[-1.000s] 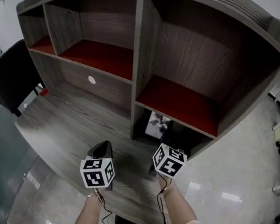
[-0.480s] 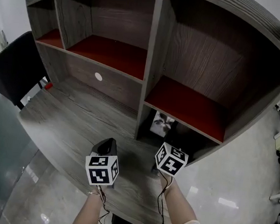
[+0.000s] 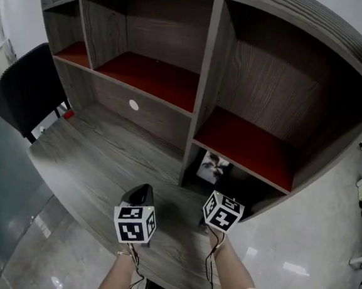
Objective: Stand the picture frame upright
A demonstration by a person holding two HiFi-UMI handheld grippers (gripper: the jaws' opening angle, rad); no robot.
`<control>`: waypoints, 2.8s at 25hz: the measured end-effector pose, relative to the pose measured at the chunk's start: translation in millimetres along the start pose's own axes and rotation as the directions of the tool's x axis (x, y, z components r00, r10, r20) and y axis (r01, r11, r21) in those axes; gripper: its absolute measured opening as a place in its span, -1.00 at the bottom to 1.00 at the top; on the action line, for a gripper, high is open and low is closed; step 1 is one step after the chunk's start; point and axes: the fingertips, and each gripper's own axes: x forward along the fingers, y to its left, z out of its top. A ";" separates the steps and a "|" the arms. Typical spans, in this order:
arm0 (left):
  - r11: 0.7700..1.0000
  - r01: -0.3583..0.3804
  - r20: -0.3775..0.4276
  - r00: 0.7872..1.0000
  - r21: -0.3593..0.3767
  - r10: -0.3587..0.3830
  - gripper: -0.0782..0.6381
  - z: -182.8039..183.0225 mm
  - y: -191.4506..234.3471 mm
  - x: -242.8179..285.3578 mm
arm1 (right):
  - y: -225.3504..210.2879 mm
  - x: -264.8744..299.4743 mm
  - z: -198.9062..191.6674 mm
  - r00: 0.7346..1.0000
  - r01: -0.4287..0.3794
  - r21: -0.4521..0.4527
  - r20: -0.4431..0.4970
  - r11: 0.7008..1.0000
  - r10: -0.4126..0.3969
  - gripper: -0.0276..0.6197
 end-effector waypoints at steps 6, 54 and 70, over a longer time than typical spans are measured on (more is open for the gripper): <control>1.000 -0.002 -0.019 1.000 -0.009 0.002 -0.75 0.4 -2.2 -4.4 | 3.7 2.9 -4.3 0.998 -0.043 -0.009 -0.041 0.999 0.043 -0.66; 0.987 0.101 -0.097 0.989 -0.123 -0.113 -0.75 18.1 -65.3 -225.4 | 39.1 -255.7 39.0 0.972 -0.117 -0.079 -0.212 0.990 0.098 -0.63; 0.989 0.130 -0.089 0.987 -0.073 -0.136 -0.75 21.7 -103.0 -251.4 | 23.9 -309.7 59.6 0.976 -0.167 -0.068 -0.156 0.984 0.155 -0.69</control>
